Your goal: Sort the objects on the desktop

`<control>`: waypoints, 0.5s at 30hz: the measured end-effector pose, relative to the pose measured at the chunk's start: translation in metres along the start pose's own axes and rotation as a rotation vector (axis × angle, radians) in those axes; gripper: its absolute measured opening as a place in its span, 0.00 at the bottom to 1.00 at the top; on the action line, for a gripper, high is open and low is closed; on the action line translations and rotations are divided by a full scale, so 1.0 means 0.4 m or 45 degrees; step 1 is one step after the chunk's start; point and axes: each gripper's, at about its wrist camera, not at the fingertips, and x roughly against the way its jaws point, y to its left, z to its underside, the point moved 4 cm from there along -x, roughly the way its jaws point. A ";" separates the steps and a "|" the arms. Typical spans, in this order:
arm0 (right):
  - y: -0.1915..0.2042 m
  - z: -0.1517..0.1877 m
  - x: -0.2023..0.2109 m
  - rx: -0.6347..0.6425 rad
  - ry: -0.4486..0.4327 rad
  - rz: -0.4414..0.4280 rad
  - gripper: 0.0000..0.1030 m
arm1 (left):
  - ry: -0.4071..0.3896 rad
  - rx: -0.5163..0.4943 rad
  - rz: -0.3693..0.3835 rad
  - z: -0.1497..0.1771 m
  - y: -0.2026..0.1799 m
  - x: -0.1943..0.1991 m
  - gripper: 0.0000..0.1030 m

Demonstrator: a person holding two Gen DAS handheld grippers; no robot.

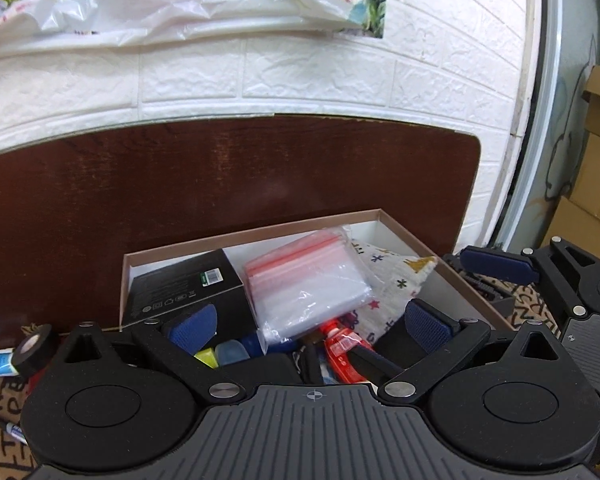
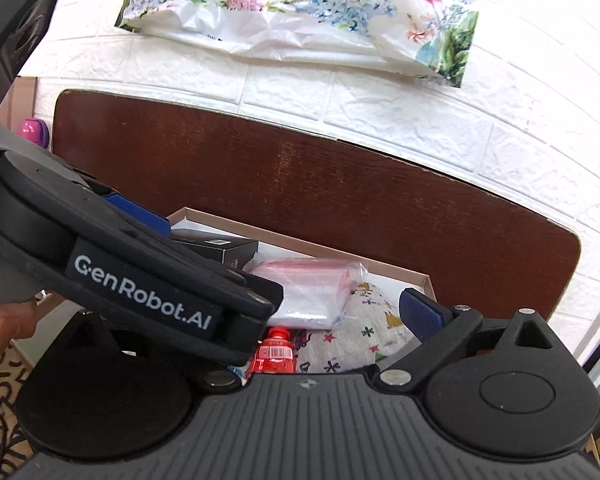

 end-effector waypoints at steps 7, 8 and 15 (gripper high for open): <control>0.008 0.024 0.086 -0.078 0.019 0.048 1.00 | -0.031 -0.047 -0.100 0.033 -0.030 0.090 1.00; 0.009 0.028 0.100 -0.097 0.027 0.051 1.00 | -0.021 -0.051 -0.121 0.041 -0.032 0.103 1.00; 0.039 0.091 0.213 -0.152 0.069 0.130 1.00 | 0.036 0.029 -0.199 0.122 -0.031 0.180 1.00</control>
